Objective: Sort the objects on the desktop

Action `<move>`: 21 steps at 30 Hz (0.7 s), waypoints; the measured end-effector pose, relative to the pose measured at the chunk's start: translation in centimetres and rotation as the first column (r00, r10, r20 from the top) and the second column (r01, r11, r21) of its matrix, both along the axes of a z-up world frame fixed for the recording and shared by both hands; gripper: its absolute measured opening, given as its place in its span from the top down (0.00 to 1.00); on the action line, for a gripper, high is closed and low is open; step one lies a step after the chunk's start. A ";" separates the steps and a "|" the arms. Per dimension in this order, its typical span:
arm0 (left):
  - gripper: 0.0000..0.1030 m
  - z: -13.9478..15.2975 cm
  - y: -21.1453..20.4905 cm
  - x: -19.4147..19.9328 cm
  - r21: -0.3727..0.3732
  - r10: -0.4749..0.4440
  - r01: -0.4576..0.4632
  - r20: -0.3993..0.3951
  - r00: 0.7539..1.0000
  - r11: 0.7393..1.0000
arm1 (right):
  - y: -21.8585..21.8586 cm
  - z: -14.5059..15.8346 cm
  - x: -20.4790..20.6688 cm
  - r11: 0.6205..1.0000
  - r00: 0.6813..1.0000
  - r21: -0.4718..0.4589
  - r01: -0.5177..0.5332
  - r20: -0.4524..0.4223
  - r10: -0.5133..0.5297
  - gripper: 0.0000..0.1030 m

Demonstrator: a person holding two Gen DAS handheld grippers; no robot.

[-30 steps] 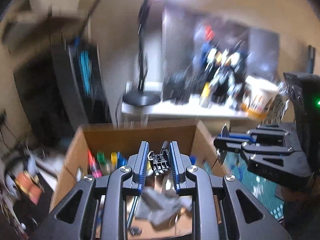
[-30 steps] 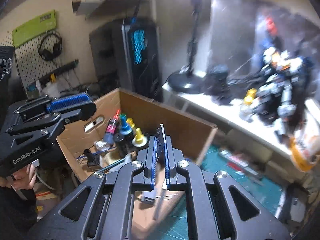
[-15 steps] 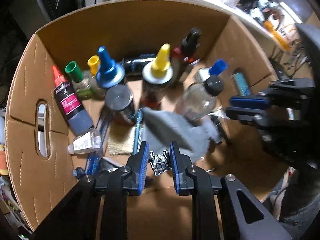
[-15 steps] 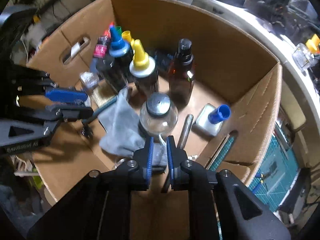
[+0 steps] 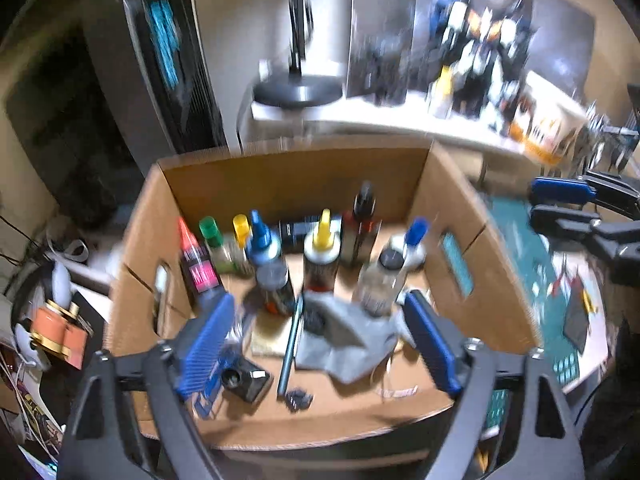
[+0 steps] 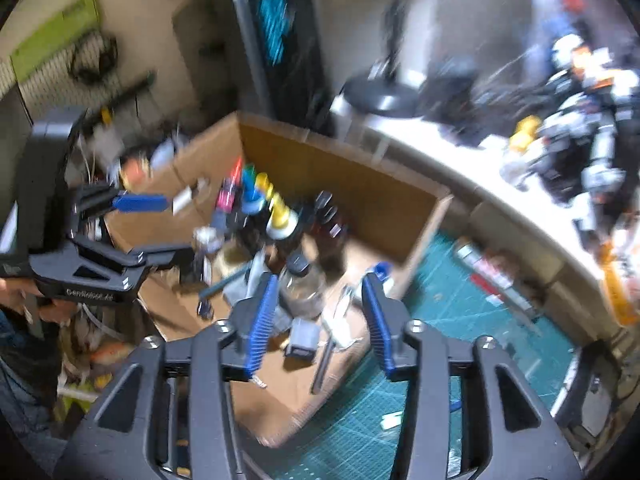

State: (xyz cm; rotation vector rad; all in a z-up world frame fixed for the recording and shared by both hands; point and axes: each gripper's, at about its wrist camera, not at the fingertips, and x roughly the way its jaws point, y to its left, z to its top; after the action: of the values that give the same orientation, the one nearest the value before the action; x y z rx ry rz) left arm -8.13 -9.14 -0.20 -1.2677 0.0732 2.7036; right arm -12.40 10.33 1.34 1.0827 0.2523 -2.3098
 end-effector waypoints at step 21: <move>0.00 -3.4 15.3 9.3 0.253 -0.215 0.313 -0.352 0.911 0.916 | 23.9 -2.4 12.6 0.884 0.873 -0.061 0.464 -0.139 -0.468 0.44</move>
State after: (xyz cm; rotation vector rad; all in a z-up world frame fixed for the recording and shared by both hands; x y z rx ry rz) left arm 1.20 6.14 -3.56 -0.6735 -0.1212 2.5268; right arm 0.16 34.19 -1.03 1.0436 0.0131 -2.8232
